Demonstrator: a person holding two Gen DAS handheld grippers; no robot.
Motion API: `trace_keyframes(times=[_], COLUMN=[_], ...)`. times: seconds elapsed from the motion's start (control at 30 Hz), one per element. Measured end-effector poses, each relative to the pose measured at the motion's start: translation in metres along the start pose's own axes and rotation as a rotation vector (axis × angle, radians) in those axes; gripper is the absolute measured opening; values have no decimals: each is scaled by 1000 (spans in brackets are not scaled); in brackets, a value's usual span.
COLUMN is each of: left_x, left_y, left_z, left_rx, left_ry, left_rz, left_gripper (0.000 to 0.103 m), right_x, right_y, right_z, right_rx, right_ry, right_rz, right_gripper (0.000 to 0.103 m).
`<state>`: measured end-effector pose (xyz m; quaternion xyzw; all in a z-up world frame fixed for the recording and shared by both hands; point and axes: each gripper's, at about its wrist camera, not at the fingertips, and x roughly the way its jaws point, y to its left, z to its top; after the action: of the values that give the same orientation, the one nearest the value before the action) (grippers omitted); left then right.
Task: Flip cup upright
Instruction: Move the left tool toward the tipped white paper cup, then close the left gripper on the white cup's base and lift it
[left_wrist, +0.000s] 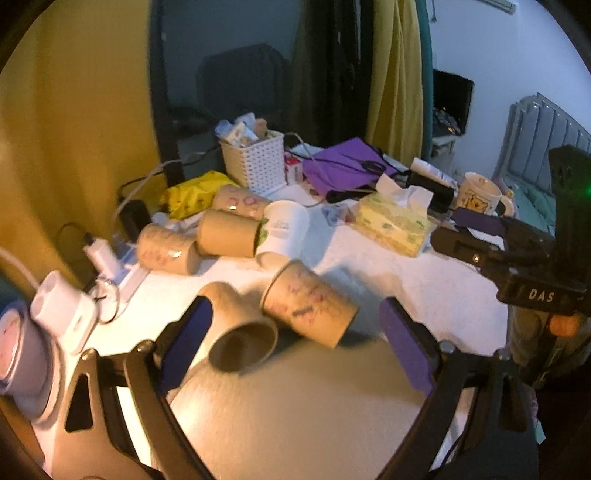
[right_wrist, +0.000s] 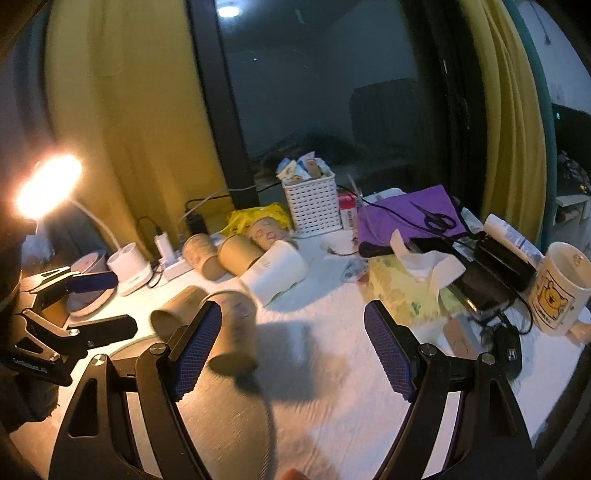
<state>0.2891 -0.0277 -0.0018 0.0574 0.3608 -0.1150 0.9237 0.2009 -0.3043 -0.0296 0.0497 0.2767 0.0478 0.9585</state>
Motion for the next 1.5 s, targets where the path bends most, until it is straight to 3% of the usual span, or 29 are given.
trace_keyframes(times=[0.33,0.63,0.83,1.13,1.2,1.5], left_x=[81,144,174,205,209,182], left_y=[3,9,14,13,12,5], left_z=[60,79,80,76,76,85], left_rx=[42,52,52,85,79,62], left_ry=[121,242,317,384,396,325], left_rz=[-21,-44,-46,-29,-27,-61], left_gripper=[92,92,75,74,65,64], right_x=[43,74,84,83,80,56], right_y=[-27,-45,-56,-56,-56,-57], right_z=[28,34,36,35,35,35], right_rx=[26,55,80,73,72,64], right_ry=[12,43,48,48,44,22], right_rz=[-8,-16,-12,-3,-6,-42], right_gripper=[83,83,83,83,83,83])
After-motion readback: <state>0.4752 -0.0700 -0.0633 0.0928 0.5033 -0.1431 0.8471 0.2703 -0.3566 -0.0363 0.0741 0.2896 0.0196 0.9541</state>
